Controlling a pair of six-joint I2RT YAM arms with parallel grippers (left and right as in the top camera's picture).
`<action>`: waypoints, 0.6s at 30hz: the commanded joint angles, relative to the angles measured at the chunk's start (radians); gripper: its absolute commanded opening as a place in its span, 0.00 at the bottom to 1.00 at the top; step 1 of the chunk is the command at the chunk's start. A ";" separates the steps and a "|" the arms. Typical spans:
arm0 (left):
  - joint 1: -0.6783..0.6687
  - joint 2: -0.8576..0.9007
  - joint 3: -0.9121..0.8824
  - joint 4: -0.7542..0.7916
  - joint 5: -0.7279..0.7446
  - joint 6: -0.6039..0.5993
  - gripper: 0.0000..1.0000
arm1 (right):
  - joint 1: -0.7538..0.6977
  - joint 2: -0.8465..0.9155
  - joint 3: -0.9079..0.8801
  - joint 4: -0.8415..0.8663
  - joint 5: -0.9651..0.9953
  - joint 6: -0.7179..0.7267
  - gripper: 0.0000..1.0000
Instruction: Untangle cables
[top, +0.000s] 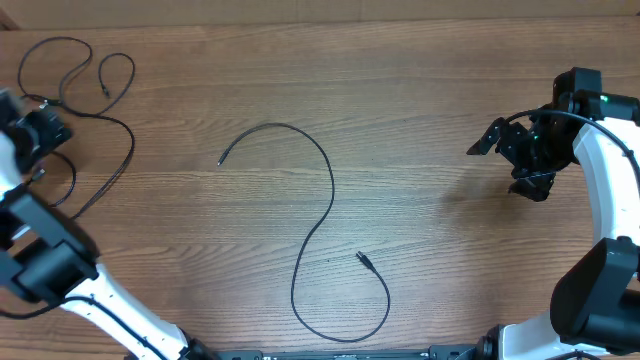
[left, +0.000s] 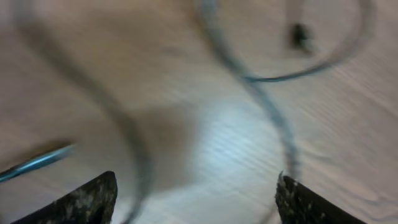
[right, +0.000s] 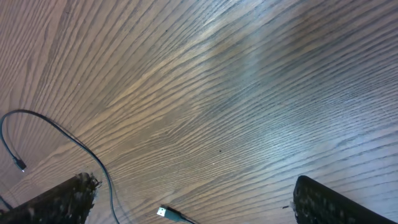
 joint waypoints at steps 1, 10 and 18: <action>-0.138 0.008 0.011 0.063 -0.067 -0.076 0.90 | -0.002 -0.006 0.009 0.001 0.007 0.007 1.00; -0.281 0.075 0.011 0.218 -0.205 -0.174 0.04 | -0.002 -0.006 0.009 0.001 0.007 0.007 1.00; -0.267 0.145 0.011 0.247 -0.270 -0.127 0.04 | -0.002 -0.006 0.009 0.000 0.007 0.007 1.00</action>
